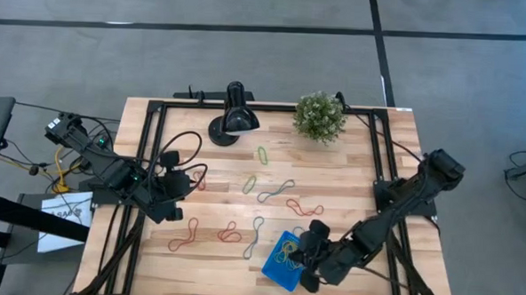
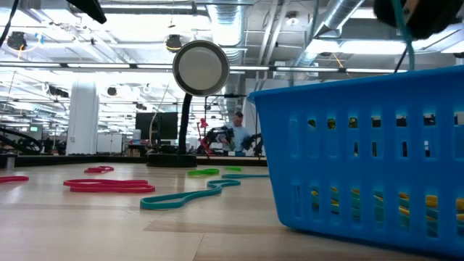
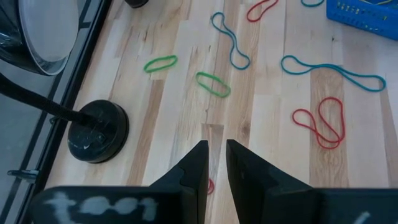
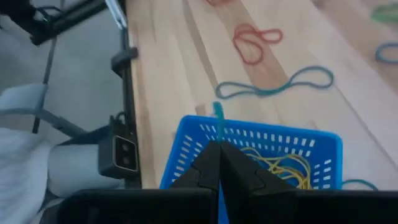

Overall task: Pick and place items into bin
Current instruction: Put the blue rubber band into the blue bin

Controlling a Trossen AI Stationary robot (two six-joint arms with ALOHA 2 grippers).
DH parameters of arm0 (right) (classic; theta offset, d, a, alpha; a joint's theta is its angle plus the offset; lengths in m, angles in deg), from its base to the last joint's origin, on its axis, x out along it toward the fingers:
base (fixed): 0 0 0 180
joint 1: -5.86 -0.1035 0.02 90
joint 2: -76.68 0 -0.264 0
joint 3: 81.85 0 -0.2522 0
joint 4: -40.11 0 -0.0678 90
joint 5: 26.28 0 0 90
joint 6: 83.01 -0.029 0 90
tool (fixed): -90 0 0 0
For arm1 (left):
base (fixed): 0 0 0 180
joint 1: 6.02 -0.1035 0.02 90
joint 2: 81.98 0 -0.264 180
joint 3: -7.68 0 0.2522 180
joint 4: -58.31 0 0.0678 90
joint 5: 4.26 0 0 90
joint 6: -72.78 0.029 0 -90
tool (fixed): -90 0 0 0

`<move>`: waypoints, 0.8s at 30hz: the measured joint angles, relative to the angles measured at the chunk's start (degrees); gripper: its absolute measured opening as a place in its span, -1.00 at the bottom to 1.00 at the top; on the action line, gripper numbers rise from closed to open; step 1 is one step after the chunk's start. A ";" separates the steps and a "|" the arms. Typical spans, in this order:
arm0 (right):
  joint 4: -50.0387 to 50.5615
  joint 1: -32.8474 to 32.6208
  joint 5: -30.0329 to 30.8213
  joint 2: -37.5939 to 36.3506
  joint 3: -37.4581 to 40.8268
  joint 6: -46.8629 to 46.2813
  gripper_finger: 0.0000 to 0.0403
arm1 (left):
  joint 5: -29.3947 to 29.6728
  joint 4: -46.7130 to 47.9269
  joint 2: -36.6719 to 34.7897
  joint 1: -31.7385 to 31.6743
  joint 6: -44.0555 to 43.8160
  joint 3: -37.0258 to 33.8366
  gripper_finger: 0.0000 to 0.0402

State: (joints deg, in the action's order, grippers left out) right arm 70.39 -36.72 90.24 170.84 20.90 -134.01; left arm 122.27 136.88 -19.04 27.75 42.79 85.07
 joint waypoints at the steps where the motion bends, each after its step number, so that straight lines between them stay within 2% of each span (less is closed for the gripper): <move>1: -0.34 0.27 -0.97 0.65 0.00 -0.02 -1.00 | 0.00 0.00 0.00 -0.01 0.00 0.00 -0.77; 10: -0.35 2.15 -6.96 2.66 0.00 -3.00 -0.96 | 0.04 0.13 0.00 0.01 0.02 0.00 -0.77; 19: 2.39 2.59 -7.39 2.16 -0.02 -3.45 -0.60 | 0.09 0.11 0.00 -0.01 0.02 0.00 -0.77; 24: 10.25 3.74 -7.33 1.17 -0.03 -5.27 -0.47 | 0.10 0.11 0.00 0.01 0.02 0.00 -0.77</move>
State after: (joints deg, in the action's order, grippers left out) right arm 80.64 -32.97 82.92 172.01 20.87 -139.28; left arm 122.37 136.99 -19.04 27.76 42.81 85.07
